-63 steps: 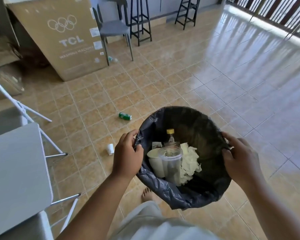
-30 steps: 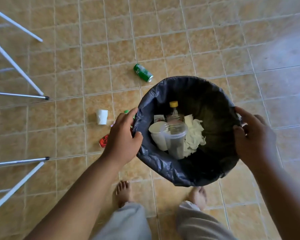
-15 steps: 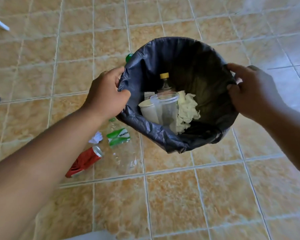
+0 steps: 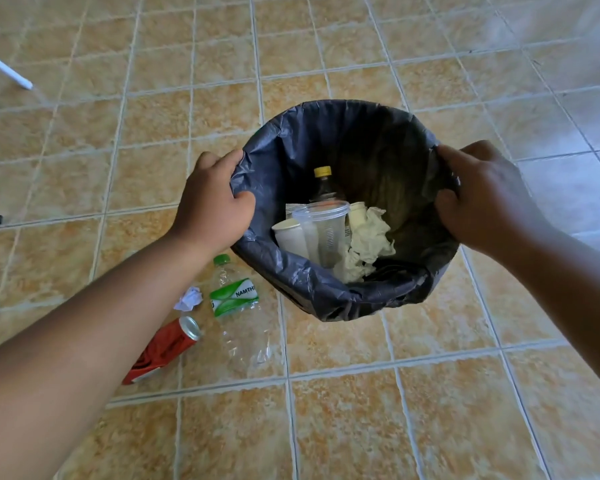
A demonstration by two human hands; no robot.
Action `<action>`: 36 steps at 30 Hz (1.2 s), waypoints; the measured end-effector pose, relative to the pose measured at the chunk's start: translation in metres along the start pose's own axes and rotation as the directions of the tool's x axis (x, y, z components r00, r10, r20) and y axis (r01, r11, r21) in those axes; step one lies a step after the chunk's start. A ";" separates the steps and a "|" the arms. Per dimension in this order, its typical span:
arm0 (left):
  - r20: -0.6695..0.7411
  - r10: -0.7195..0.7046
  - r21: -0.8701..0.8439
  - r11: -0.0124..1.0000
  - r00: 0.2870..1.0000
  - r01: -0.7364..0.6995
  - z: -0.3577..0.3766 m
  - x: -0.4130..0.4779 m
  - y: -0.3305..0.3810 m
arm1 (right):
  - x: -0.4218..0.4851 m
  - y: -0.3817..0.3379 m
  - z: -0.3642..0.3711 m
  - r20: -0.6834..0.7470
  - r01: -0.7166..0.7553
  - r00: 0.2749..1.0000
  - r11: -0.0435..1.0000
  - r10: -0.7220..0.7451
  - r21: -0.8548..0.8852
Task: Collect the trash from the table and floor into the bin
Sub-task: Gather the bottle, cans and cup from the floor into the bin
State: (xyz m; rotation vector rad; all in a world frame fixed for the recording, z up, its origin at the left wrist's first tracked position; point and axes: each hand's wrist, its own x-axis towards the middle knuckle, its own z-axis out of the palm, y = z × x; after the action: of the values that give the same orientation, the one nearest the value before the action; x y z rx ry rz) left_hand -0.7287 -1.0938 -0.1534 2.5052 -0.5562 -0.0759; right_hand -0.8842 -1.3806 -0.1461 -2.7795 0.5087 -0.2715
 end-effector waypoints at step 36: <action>0.201 0.117 -0.331 0.943 0.973 -0.045 0.010 0.002 -0.024 | 0.005 -0.012 0.026 0.017 -0.045 0.999 0.987 0.043 0.154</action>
State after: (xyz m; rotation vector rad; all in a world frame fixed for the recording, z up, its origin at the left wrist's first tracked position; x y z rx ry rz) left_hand -0.7196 -1.0823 -0.1748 2.1618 -0.6767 -0.3842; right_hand -0.8698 -1.3646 -0.1661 -2.6150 0.5218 -0.2701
